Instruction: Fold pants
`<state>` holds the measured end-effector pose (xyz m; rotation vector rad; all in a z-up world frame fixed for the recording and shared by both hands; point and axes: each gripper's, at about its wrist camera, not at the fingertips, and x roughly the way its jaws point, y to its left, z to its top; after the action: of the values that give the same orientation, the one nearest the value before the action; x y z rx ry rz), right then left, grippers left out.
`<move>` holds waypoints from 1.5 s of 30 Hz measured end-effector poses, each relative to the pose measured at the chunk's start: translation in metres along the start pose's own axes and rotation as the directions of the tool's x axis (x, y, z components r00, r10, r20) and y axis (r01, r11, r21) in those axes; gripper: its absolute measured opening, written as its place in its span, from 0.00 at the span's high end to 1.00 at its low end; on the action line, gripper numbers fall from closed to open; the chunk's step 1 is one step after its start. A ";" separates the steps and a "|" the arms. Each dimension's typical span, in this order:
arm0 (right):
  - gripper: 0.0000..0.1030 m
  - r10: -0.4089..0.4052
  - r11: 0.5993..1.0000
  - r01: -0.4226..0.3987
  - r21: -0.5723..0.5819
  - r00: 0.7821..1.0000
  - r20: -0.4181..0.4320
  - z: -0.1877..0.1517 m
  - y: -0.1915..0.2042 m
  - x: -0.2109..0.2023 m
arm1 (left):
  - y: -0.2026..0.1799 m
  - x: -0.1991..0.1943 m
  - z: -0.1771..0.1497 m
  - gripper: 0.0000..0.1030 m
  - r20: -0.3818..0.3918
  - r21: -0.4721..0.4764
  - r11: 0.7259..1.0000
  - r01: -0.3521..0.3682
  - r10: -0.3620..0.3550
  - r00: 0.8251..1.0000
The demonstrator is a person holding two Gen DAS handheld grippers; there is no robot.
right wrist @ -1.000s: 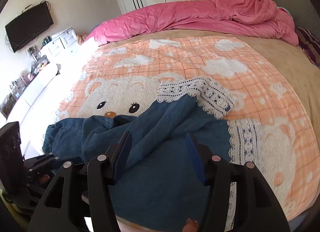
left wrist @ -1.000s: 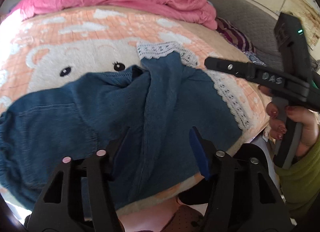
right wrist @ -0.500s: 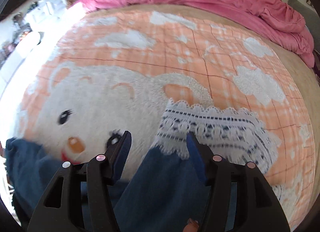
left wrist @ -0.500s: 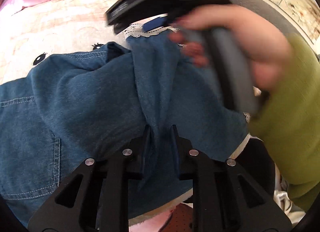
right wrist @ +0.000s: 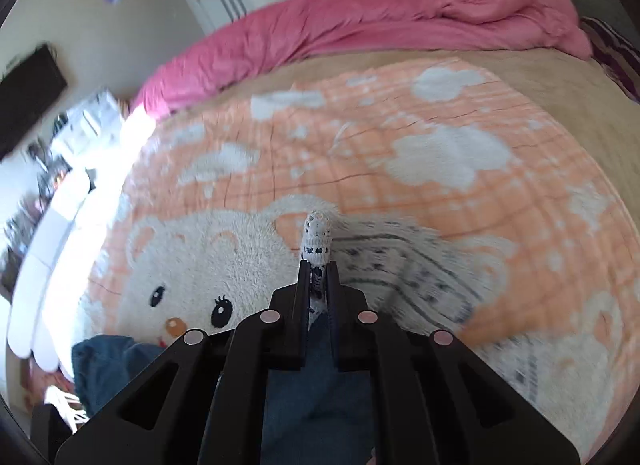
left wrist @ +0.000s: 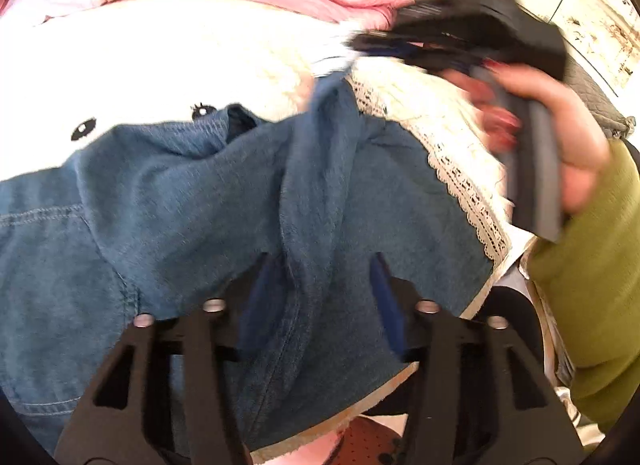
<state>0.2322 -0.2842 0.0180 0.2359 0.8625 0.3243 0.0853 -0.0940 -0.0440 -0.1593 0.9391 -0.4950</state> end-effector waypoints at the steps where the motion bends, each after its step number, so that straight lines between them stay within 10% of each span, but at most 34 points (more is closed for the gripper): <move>1: 0.93 -0.002 1.000 0.002 0.008 1.000 0.020 -0.004 -0.006 -0.013 | 0.000 -0.001 0.000 0.57 0.009 0.010 1.000 -0.011 0.011 1.000; 6: 0.93 -0.015 0.994 0.006 0.111 0.997 0.078 -0.042 -0.045 -0.071 | -0.003 0.002 0.005 0.64 0.023 0.028 0.999 -0.023 0.022 0.999; 8: 0.93 -0.010 0.988 -0.002 0.154 0.997 0.080 -0.061 -0.058 -0.088 | -0.006 0.003 0.006 0.94 0.022 0.056 0.998 -0.039 0.038 0.999; 24: 0.90 -0.027 0.967 0.042 0.250 0.998 -0.060 -0.167 -0.095 -0.115 | -0.021 -0.015 -0.015 0.96 -0.001 0.180 0.982 -0.053 0.054 0.999; 28: 0.63 -0.024 0.967 0.038 0.252 0.998 -0.057 -0.166 -0.097 -0.115 | -0.027 -0.012 -0.019 0.96 -0.008 0.208 0.976 -0.069 0.073 0.997; 31: 0.62 -0.012 0.968 0.024 0.250 0.999 -0.048 -0.163 -0.102 -0.112 | -0.031 -0.009 -0.021 0.94 -0.012 0.235 0.967 -0.094 0.099 0.995; 39: 0.75 -0.009 0.966 0.017 0.257 0.999 -0.033 -0.161 -0.113 -0.102 | -0.045 0.011 -0.020 0.76 0.002 0.305 0.938 -0.166 0.174 0.985; 45: 0.82 0.018 0.972 -0.020 0.236 1.000 0.008 -0.158 -0.115 -0.119 | -0.051 0.012 -0.018 1.00 0.018 0.330 0.927 -0.180 0.185 0.983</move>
<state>0.0592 -0.4232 -0.0359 0.4662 0.8935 0.2379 0.0591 -0.1429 -0.0461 0.2349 0.8611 -0.4735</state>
